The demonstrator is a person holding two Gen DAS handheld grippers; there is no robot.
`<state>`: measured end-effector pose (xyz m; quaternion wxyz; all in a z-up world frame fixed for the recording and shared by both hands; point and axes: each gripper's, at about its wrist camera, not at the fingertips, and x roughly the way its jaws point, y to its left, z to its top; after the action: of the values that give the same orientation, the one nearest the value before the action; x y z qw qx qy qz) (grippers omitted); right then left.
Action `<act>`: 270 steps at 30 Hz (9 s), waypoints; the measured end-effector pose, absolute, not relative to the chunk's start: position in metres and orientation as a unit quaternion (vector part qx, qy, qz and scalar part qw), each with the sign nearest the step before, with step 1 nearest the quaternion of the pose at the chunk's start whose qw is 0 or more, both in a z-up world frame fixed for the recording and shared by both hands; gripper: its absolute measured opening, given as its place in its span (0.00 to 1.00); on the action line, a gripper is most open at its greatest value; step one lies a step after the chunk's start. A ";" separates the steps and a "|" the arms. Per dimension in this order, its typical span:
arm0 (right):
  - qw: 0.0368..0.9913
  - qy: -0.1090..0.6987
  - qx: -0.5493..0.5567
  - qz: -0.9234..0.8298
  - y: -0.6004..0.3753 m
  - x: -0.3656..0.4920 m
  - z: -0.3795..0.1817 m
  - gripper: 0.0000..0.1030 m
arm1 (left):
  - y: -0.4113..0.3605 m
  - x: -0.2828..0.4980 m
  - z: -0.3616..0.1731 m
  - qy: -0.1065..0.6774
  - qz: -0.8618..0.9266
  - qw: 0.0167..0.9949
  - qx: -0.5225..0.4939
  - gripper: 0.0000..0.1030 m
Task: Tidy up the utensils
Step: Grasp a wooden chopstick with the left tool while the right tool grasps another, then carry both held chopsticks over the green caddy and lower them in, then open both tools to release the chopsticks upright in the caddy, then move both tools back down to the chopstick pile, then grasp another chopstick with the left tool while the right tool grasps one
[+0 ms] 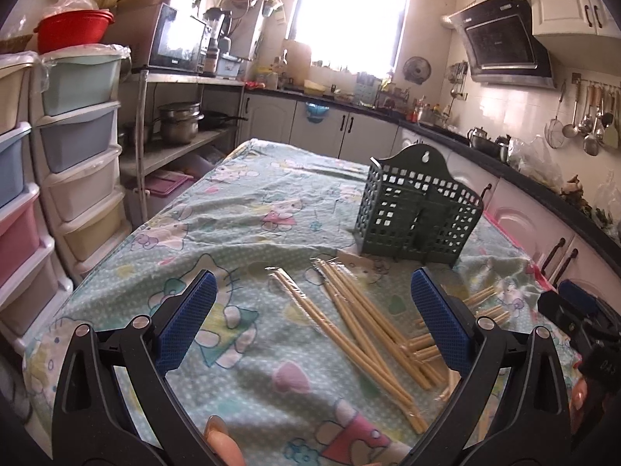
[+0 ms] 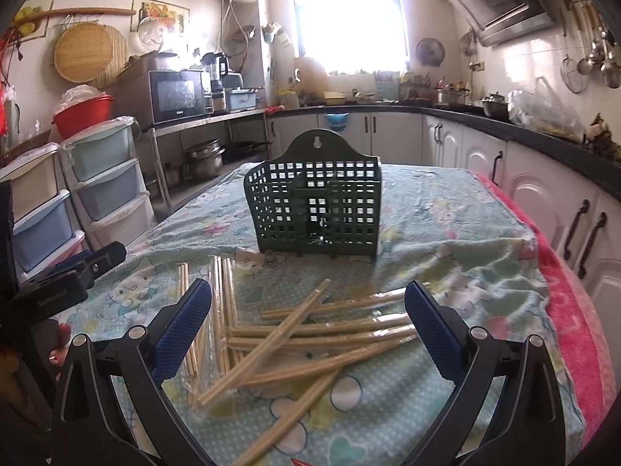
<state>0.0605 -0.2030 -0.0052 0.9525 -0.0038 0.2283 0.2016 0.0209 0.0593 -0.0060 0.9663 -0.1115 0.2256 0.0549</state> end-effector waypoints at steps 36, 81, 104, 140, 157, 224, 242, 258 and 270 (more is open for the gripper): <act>0.855 0.474 -0.009 0.208 -0.154 0.213 -0.072 0.70 | 0.099 0.157 -0.071 0.459 -0.011 0.867 -0.194 0.63; 0.928 0.201 0.083 0.301 -0.217 0.185 0.117 0.05 | 0.045 0.164 0.135 0.225 -0.099 0.962 -0.118 0.03; 0.966 0.078 0.082 0.232 -0.244 0.255 0.173 0.05 | 0.023 0.214 0.202 0.153 -0.086 0.980 -0.095 0.03; 0.967 0.148 0.087 0.189 -0.232 0.298 0.070 0.05 | 0.015 0.244 0.096 0.231 -0.058 0.968 -0.072 0.03; 0.968 0.161 0.086 0.171 -0.250 0.276 0.065 0.42 | 0.034 0.244 0.094 0.220 -0.025 0.971 -0.090 0.05; 0.959 0.228 0.046 0.164 -0.261 0.178 0.006 0.68 | 0.060 0.158 0.025 0.283 -0.011 0.950 -0.131 0.90; 0.942 0.288 0.051 0.164 -0.273 0.164 -0.034 0.68 | 0.053 0.148 -0.015 0.333 -0.014 0.934 -0.129 0.90; 0.910 0.373 0.089 0.157 -0.279 0.194 -0.074 0.68 | 0.054 0.154 -0.051 0.390 -0.016 0.910 -0.138 0.89; 0.889 0.420 0.108 0.147 -0.286 0.219 -0.086 0.65 | 0.075 0.183 -0.070 0.435 -0.024 0.878 -0.200 0.54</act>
<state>0.2192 -0.2856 -0.0862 0.8890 0.1076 0.4199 0.1474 0.1833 0.0747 -0.0702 0.8777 -0.1996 0.4351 -0.0243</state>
